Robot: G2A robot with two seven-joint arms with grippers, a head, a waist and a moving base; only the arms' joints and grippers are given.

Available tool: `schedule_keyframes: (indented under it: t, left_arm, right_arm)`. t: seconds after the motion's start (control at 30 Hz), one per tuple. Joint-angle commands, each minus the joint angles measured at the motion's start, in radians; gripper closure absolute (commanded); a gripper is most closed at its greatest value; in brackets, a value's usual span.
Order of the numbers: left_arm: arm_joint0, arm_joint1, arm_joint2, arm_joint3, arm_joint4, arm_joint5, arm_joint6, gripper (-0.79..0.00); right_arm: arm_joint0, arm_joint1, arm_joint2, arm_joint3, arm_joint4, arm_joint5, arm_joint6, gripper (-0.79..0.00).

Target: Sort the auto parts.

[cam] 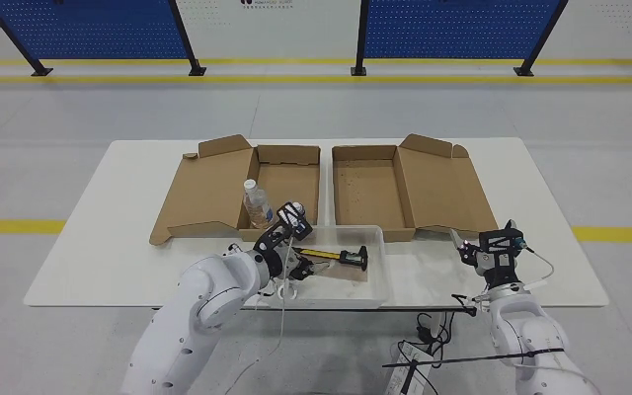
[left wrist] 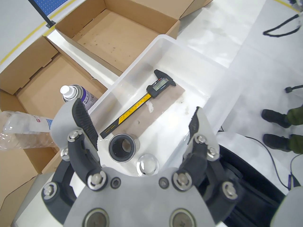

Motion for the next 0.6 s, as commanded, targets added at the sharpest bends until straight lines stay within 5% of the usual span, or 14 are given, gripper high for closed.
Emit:
schedule_keyframes:
  t: [0.0,0.17,0.3,0.33,0.37,0.57]
  left_arm:
    - [-0.013,-0.001,0.013,0.013,-0.014,0.004,-0.013,-0.785]
    - [-0.039,0.0,0.04,0.035,-0.014,-0.01,-0.049,-0.776]
    - [-0.049,0.002,0.045,0.051,-0.017,-0.012,-0.076,-0.489]
    - [-0.052,0.003,0.046,0.054,-0.019,-0.012,-0.085,-0.332]
    - [-0.054,0.004,0.045,0.056,-0.017,-0.011,-0.092,-0.292]
    - [-0.066,0.009,0.046,0.066,-0.008,0.002,-0.134,-0.317]
  right_arm:
    - [0.0,0.0,0.0,0.0,0.0,0.0,0.0,-0.785]
    - [0.0,0.0,0.0,0.0,0.0,0.0,0.0,-0.785]
    - [0.0,0.0,0.0,0.0,0.0,0.0,0.0,-0.785]
    - [0.0,0.0,0.0,0.0,0.0,0.0,0.0,-0.785]
    - [0.0,0.0,0.0,0.0,0.0,0.0,0.0,-0.785]
    - [0.0,0.0,0.0,0.0,0.0,0.0,0.0,-0.785]
